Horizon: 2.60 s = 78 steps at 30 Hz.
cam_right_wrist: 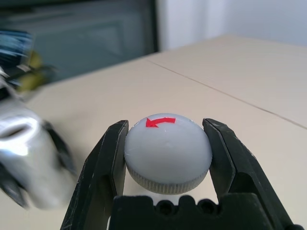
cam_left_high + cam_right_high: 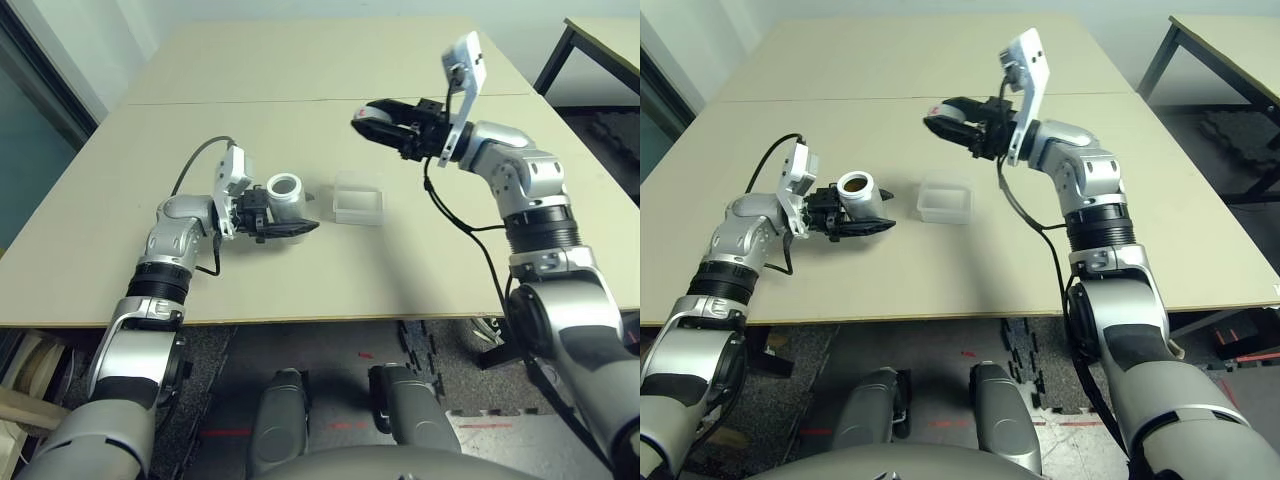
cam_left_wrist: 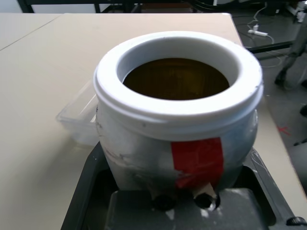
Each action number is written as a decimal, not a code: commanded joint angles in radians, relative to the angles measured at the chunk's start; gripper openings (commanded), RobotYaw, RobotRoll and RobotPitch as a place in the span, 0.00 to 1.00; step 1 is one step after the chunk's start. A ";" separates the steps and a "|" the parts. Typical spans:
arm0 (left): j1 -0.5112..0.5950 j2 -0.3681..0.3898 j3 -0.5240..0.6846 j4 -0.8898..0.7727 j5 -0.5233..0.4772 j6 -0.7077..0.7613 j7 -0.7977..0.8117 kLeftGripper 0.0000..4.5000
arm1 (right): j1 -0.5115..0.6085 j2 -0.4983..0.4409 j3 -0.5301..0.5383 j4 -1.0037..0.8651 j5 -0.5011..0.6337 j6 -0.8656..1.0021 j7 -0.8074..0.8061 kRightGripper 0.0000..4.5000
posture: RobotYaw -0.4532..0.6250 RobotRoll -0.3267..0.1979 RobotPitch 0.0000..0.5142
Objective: Pour the medicine from the bottle into the box.
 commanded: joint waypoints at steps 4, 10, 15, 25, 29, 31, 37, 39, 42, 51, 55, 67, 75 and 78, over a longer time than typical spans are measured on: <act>-0.048 0.011 0.023 0.066 0.026 -0.052 0.025 0.59 | 0.079 -0.051 -0.015 0.181 -0.089 -0.175 -0.060 0.58 | 0.34 0.62 0.16; -0.069 0.008 0.021 0.098 0.032 -0.075 0.028 0.59 | 0.107 -0.059 -0.027 0.351 -0.150 -0.297 -0.158 0.58 | 0.34 0.62 0.16; -0.078 0.005 0.021 0.109 0.032 -0.082 0.027 0.59 | 0.118 -0.046 -0.034 0.469 -0.177 -0.341 -0.201 0.58 | 0.34 0.62 0.16; -0.083 0.008 0.017 0.100 0.031 -0.070 0.021 0.59 | 0.111 -0.020 -0.039 0.562 -0.205 -0.363 -0.225 0.58 | 0.34 0.62 0.17; -0.097 0.001 0.014 0.110 0.042 -0.092 0.033 0.59 | 0.105 -0.013 -0.038 0.555 -0.207 -0.363 -0.213 0.86 | 0.34 0.62 0.17; -0.108 -0.005 0.007 0.120 0.061 -0.117 0.053 0.59 | 0.104 -0.016 -0.039 0.537 -0.205 -0.357 -0.193 1.00 | 0.33 0.62 0.17; -0.176 -0.038 -0.014 0.201 0.158 -0.238 0.189 0.59 | 0.123 -0.057 -0.036 0.427 -0.189 -0.309 -0.094 1.00 | 0.32 0.62 0.17; -0.205 -0.051 -0.023 0.242 0.198 -0.287 0.243 0.59 | 0.139 -0.071 -0.036 0.367 -0.181 -0.278 -0.059 1.00 | 0.31 0.62 0.17; -0.257 -0.074 -0.040 0.303 0.258 -0.355 0.329 0.59 | 0.179 -0.092 -0.033 0.247 -0.160 -0.220 -0.012 1.00 | 0.30 0.62 0.17; -0.459 -0.104 -0.331 0.527 0.722 -0.589 0.812 0.59 | 0.292 -0.144 -0.051 -0.071 -0.087 -0.056 0.015 1.00 | 0.27 0.62 0.15; -0.558 -0.133 -0.497 0.592 0.930 -0.594 0.982 0.59 | 0.337 -0.154 -0.050 -0.154 -0.059 -0.010 0.022 1.00 | 0.26 0.62 0.15; -0.787 -0.232 -0.897 0.701 1.369 -0.582 1.263 0.59 | 0.417 -0.173 -0.056 -0.283 0.008 0.077 0.027 1.00 | 0.22 0.62 0.14; -0.806 -0.260 -0.986 0.730 1.458 -0.554 1.259 0.59 | 0.467 -0.177 -0.069 -0.379 0.056 0.125 0.002 1.00 | 0.19 0.62 0.13; -0.810 -0.263 -0.996 0.731 1.469 -0.553 1.259 0.59 | 0.476 -0.179 -0.069 -0.392 0.064 0.130 -0.003 1.00 | 0.19 0.62 0.13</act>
